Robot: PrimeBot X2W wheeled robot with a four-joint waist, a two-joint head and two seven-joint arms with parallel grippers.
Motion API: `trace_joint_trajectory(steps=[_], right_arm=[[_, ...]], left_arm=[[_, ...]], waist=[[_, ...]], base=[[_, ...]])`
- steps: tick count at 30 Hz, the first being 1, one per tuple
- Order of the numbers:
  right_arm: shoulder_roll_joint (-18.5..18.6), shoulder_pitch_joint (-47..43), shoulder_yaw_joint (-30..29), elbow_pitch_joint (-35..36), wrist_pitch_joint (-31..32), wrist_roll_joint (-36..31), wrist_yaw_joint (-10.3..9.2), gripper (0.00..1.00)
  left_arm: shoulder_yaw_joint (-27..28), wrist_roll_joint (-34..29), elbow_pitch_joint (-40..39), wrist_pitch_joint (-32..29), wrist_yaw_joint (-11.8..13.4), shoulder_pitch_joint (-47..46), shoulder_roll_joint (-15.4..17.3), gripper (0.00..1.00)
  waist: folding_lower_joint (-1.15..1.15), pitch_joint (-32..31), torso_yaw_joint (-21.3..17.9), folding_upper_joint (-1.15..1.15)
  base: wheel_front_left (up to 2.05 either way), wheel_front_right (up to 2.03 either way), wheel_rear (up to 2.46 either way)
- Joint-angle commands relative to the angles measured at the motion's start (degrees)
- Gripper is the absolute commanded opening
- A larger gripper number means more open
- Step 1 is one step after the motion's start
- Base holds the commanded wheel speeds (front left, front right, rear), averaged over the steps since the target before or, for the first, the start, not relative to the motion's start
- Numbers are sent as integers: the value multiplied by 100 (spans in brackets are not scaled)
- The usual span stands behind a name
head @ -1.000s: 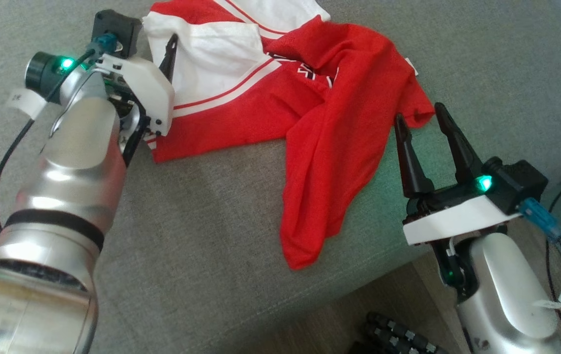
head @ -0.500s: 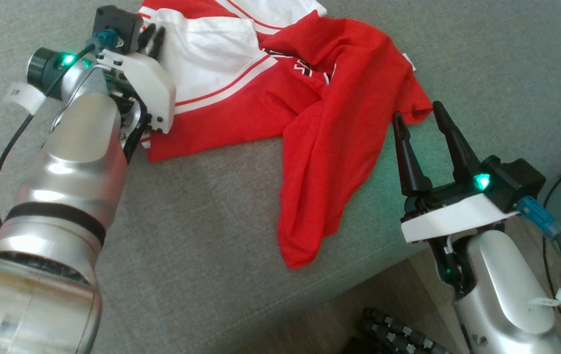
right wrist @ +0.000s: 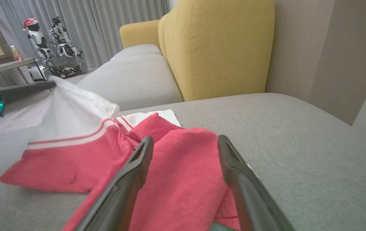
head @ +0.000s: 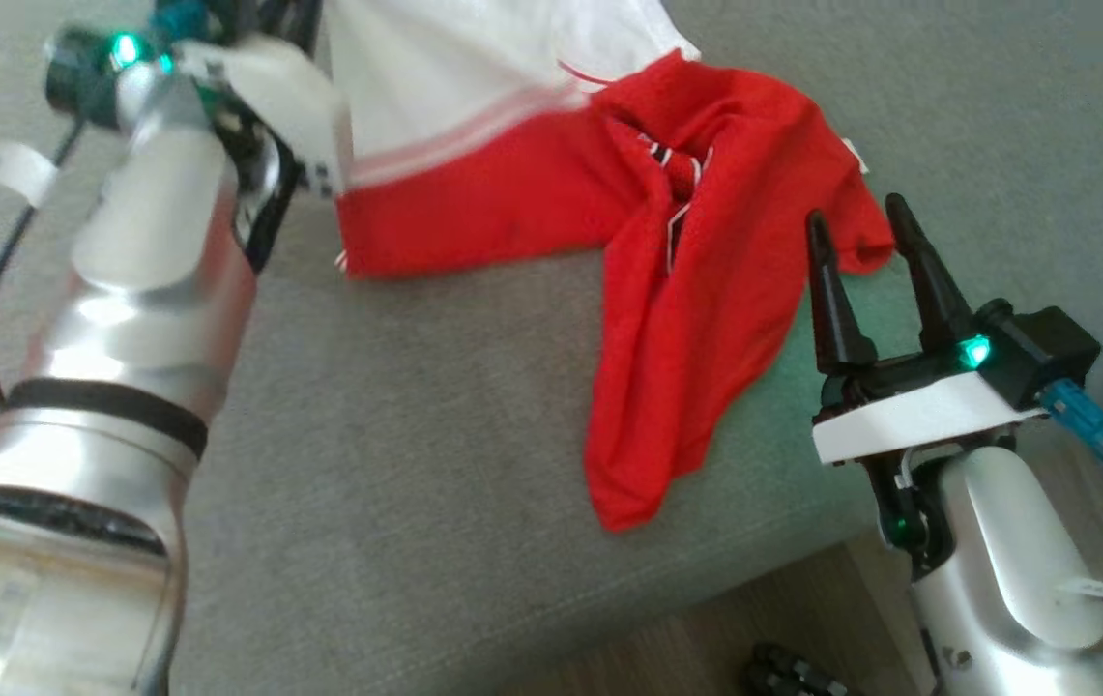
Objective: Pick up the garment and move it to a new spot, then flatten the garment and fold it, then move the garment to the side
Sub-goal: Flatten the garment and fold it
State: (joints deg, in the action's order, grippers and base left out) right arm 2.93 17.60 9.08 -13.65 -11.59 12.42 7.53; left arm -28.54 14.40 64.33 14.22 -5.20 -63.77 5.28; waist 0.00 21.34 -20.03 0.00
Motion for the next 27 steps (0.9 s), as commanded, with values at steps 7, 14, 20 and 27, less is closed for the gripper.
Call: trace_joint_trajectory(steps=[7,14,20,27], right_arm=[[-5,-49,-162,51,164,-157,-4,100],[-4,-277,-296,-63,355,-234,-4,100],[-4,-349,-211,-62,464,-207,-4,100],[-4,-426,-165,-65,549,-201,-4,100]], left_arm=[[625,-10,-2079,76,175,204,634,0],[902,-177,-3184,77,173,1119,1097,0],[808,-190,-3138,77,41,1949,1400,0],[426,-188,-2998,77,-94,2707,1393,0]], waist=[[0,-616,787,0],[0,-1009,1361,0],[0,-1139,1631,0],[0,-1211,1727,0]], base=[[0,0,0],[0,0,0],[0,0,0],[0,0,0]])
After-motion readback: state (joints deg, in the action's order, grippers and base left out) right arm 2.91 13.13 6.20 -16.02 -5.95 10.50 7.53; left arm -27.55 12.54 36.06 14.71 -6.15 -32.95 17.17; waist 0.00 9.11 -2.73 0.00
